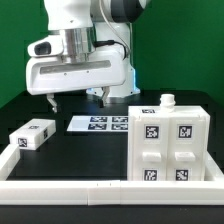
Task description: Assemble cabinet
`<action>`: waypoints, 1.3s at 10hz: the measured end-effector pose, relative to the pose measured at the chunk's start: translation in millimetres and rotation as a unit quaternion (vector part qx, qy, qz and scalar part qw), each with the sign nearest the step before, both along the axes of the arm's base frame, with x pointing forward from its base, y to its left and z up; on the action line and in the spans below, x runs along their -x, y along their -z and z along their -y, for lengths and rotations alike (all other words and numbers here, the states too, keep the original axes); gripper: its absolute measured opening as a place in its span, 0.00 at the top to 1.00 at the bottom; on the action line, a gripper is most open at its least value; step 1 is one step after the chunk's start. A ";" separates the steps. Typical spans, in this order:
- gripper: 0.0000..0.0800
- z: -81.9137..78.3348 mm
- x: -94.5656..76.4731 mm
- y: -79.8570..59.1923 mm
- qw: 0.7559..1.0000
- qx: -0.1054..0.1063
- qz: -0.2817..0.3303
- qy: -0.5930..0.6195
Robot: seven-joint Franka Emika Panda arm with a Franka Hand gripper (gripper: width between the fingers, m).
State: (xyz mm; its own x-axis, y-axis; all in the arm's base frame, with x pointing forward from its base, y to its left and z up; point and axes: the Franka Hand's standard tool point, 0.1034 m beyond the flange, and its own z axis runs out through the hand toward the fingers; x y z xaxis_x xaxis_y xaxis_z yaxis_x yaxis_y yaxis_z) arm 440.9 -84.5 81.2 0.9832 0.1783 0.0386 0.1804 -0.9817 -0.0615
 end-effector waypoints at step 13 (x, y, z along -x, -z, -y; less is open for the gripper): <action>0.00 91.9 31.5 24.9 0.997 0.025 -0.012 0.075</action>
Offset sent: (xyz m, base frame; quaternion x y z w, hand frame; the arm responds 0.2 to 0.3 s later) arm -0.0251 -0.0828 -0.0167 -0.0637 -0.0431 0.0912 0.9929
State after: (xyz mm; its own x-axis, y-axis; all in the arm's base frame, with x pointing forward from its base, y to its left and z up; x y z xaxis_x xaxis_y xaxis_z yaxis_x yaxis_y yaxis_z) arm 409.4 -176.4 56.3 0.9995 0.0308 0.0091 0.0310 -0.9994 -0.0154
